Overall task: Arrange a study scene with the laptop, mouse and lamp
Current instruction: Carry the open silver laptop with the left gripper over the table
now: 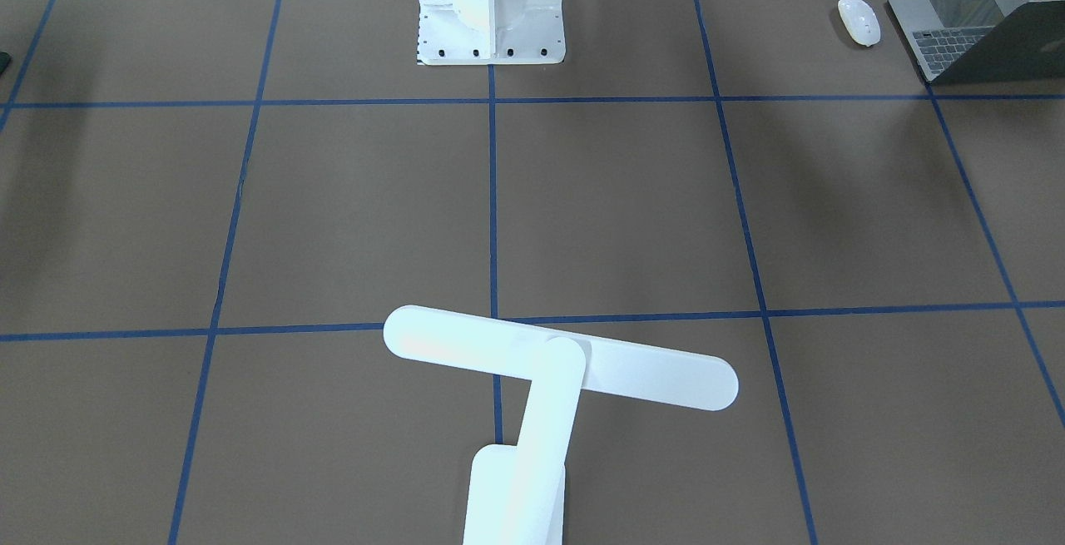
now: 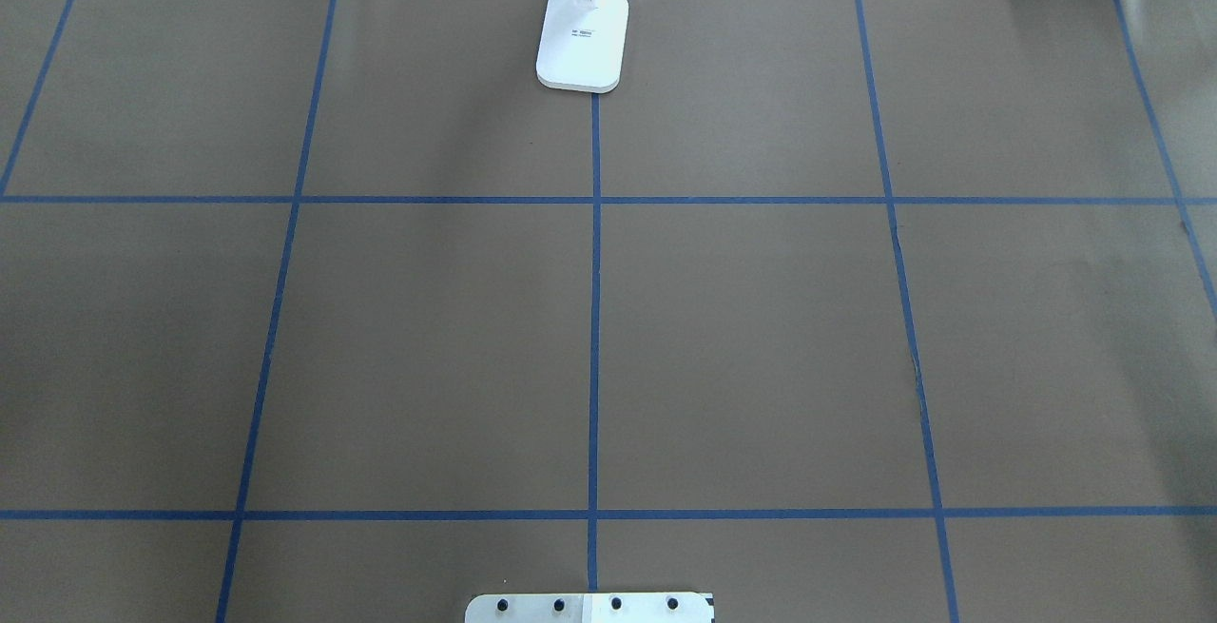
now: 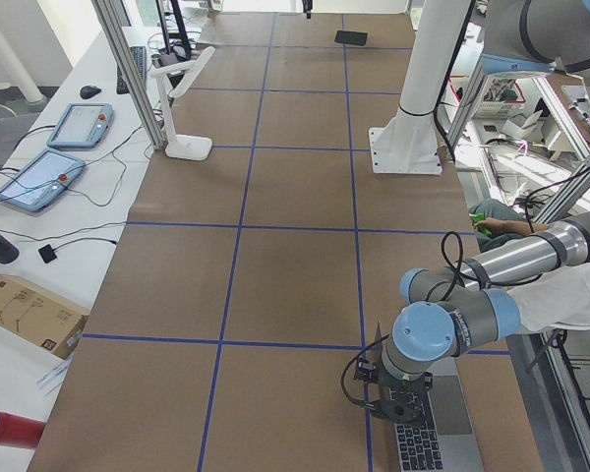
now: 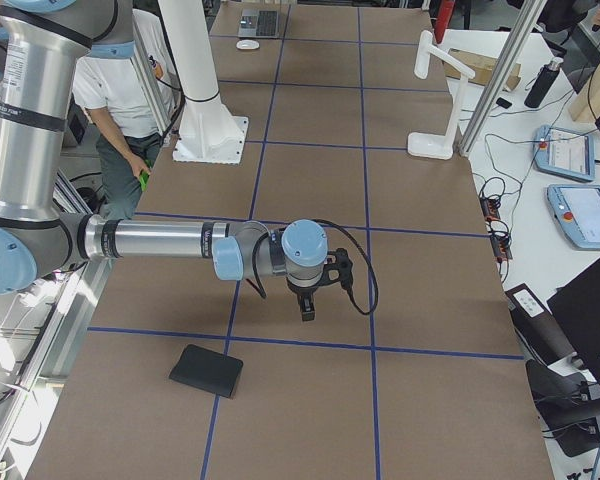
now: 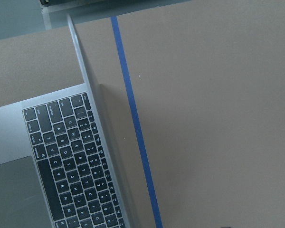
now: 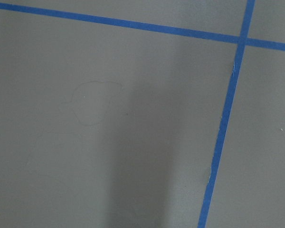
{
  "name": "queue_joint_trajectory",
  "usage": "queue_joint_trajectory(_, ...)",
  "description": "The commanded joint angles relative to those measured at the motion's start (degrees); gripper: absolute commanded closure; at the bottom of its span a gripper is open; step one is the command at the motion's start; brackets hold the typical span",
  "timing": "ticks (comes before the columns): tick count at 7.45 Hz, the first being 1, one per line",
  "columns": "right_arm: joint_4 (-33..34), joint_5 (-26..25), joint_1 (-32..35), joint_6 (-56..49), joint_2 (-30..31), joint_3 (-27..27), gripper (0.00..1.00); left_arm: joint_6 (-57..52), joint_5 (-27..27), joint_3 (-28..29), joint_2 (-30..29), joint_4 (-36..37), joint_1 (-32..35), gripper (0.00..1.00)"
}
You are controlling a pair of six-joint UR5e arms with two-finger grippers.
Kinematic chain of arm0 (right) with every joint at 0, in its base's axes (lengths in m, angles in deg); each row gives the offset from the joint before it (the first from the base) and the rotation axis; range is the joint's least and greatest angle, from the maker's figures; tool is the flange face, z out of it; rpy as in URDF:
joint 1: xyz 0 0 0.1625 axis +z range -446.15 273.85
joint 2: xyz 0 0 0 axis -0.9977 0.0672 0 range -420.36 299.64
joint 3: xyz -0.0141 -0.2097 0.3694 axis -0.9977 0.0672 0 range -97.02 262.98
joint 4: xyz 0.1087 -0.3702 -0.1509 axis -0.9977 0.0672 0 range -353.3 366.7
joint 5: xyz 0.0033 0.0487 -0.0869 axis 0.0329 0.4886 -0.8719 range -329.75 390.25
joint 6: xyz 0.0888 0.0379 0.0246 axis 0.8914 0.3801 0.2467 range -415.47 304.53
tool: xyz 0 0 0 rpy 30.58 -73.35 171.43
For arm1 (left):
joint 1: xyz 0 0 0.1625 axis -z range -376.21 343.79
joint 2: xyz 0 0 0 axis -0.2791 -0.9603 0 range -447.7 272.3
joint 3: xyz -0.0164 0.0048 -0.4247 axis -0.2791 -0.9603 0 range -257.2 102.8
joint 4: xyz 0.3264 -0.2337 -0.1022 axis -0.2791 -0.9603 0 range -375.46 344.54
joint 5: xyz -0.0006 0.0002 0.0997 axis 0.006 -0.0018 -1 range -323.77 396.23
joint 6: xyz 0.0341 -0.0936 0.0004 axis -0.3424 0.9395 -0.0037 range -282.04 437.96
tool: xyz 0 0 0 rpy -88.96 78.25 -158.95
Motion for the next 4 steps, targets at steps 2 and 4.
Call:
queue_joint_trajectory(2,-1.2,0.0,0.0,0.0,-0.1,-0.5,0.00,0.1,0.4,2.1,0.1,0.6,0.0,0.27)
queue_joint_trajectory(4,-1.2,-0.2,0.1,0.0,-0.2,-0.7,0.00,0.0,1.6,2.2,-0.1,3.2,0.0,1.00)
